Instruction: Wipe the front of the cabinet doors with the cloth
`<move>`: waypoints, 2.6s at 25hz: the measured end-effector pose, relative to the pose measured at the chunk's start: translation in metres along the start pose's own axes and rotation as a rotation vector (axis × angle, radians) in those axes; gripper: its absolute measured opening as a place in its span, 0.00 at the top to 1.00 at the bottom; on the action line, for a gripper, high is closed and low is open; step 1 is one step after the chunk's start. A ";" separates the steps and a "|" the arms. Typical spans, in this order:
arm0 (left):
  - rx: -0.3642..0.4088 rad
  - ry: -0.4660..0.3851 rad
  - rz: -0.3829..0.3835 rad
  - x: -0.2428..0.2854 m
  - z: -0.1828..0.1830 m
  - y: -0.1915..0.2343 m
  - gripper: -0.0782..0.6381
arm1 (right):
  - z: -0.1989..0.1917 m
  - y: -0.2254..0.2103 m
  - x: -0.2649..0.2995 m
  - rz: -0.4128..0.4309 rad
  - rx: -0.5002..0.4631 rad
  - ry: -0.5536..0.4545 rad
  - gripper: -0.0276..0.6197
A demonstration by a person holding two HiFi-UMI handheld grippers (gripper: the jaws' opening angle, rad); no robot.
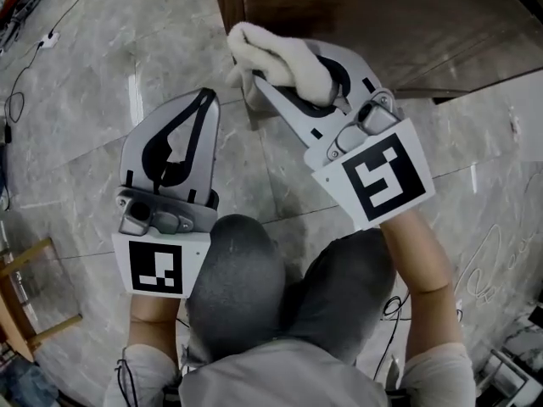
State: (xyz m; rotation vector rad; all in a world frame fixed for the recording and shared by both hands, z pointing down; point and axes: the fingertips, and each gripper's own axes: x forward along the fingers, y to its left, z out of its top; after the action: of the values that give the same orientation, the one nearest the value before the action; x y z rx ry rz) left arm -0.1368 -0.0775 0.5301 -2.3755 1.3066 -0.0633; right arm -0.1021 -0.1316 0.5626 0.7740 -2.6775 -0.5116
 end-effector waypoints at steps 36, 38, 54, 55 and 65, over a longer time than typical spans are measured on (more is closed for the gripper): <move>0.020 0.030 -0.113 0.053 -0.005 -0.084 0.87 | -0.110 -0.139 -0.140 -0.353 0.112 0.075 0.75; 0.021 0.032 -0.115 0.055 -0.004 -0.087 0.87 | -0.114 -0.142 -0.144 -0.360 0.131 0.081 0.75; 0.031 0.059 -0.128 0.074 -0.010 -0.111 0.87 | -0.162 -0.185 -0.190 -0.449 0.128 0.153 0.75; 0.031 0.059 -0.129 0.075 -0.010 -0.113 0.87 | -0.167 -0.189 -0.195 -0.462 0.131 0.160 0.75; 0.046 0.042 -0.141 0.078 0.001 -0.116 0.87 | -0.195 -0.214 -0.230 -0.553 0.205 0.185 0.75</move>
State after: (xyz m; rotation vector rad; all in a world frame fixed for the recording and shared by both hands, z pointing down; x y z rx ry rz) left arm -0.0010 -0.0868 0.5610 -2.4357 1.1413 -0.1847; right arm 0.2548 -0.2211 0.6027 1.5554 -2.3494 -0.2663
